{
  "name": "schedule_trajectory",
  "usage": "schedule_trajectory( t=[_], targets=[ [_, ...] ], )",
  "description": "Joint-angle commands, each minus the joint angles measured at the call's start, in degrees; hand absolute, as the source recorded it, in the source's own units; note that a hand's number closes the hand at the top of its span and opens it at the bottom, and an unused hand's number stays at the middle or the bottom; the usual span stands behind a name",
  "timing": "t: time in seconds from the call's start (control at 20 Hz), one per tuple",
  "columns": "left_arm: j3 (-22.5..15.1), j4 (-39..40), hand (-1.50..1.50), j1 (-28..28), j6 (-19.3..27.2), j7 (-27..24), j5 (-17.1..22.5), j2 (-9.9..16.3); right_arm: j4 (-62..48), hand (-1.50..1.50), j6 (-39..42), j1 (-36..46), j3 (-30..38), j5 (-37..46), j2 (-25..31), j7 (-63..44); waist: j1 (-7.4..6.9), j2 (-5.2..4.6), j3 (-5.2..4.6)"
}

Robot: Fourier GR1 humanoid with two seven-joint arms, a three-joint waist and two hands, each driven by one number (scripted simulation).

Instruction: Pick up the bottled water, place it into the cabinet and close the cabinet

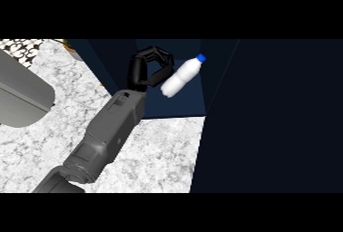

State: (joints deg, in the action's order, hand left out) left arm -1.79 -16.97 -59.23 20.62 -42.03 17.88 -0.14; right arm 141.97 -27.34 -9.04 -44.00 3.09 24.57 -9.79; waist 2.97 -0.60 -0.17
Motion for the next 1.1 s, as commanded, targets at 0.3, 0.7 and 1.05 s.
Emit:
schedule_trajectory(
  t=[0.3, 0.7, 1.05],
  targets=[
    [-7.26, -12.29, 1.5, 10.36, -14.9, 3.96, 8.63, 0.14, 4.94, -1.5, -1.95, -0.5, 1.22, 3.51, 2.07, -3.11, -2.95, 1.54, 0.1],
    [-11.04, -32.11, 1.5, 23.79, -13.1, 8.56, 11.39, 0.14, 7.5, -1.5, -2.29, -3.3, 0.96, 4.11, 5.86, -0.8, -4.74, 1.98, 0.14],
    [-17.77, -54.25, 1.5, 41.81, -11.41, 14.99, 11.5, 3.98, 6.9, 1.5, -1.19, -2.12, 1.19, 2.66, 8.14, -2.0, -5.58, 2.02, 0.18]
  ],
)
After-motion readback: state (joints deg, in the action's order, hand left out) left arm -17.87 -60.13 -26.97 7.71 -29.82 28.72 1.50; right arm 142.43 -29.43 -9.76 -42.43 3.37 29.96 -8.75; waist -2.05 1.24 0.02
